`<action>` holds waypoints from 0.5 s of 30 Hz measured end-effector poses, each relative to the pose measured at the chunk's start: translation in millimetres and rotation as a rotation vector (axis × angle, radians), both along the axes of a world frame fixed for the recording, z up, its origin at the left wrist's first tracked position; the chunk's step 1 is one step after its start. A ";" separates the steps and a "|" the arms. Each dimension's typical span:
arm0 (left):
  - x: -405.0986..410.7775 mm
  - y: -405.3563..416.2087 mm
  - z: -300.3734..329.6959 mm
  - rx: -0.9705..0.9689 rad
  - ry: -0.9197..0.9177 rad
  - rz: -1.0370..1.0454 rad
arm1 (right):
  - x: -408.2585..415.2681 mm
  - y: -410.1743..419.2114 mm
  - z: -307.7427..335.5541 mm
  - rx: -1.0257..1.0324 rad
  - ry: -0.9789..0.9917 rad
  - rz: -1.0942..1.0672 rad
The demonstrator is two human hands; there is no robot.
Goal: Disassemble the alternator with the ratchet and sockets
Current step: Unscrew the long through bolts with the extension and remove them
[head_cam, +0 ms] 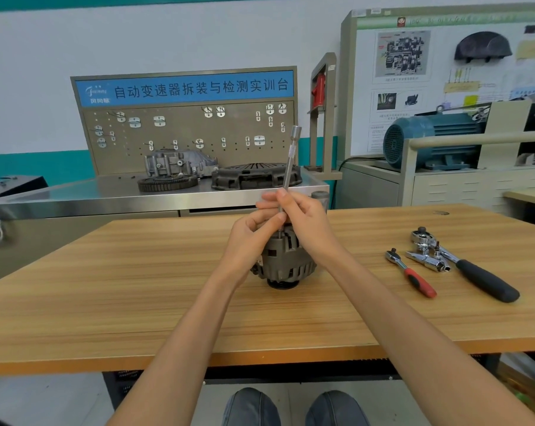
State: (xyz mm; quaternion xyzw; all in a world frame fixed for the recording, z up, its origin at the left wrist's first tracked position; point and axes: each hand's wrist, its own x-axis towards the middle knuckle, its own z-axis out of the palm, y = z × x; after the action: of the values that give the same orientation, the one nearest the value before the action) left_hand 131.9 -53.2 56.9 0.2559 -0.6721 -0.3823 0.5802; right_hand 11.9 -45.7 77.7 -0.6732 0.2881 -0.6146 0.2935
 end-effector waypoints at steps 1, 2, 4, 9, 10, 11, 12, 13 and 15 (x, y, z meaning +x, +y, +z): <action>0.5 -0.4 0.3 0.001 -0.005 -0.002 | -0.1 0.8 0.2 0.006 0.018 0.000; 1.2 -1.0 0.8 0.005 -0.008 -0.004 | 0.0 1.2 0.2 0.013 0.032 0.002; 1.4 -1.6 1.4 0.020 -0.001 -0.002 | 1.8 2.0 0.1 0.032 0.034 0.014; -6.7 -2.1 -2.0 0.024 0.017 0.083 | 5.5 4.1 0.1 0.067 -0.053 0.023; -8.0 -2.6 -2.2 0.027 0.023 0.087 | 5.5 3.7 -0.4 0.060 -0.059 0.011; -8.4 -3.1 -2.3 0.028 0.024 0.092 | 5.1 3.5 -1.0 0.048 -0.060 0.001; -8.1 -3.3 -2.0 0.028 0.021 0.095 | 4.9 3.4 -1.6 0.036 -0.058 -0.001; -7.5 -3.2 -1.9 0.027 0.022 0.089 | 4.7 3.3 -1.9 0.023 -0.051 -0.004; -5.7 -1.6 -1.8 0.026 0.034 0.055 | 3.9 2.8 -1.9 0.004 -0.024 -0.009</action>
State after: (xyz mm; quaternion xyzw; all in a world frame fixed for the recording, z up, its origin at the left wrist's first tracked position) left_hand 126.2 -54.8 55.1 0.2752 -0.6498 -0.3793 0.5985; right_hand 15.8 -42.9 75.8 -0.6638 0.2889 -0.6233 0.2957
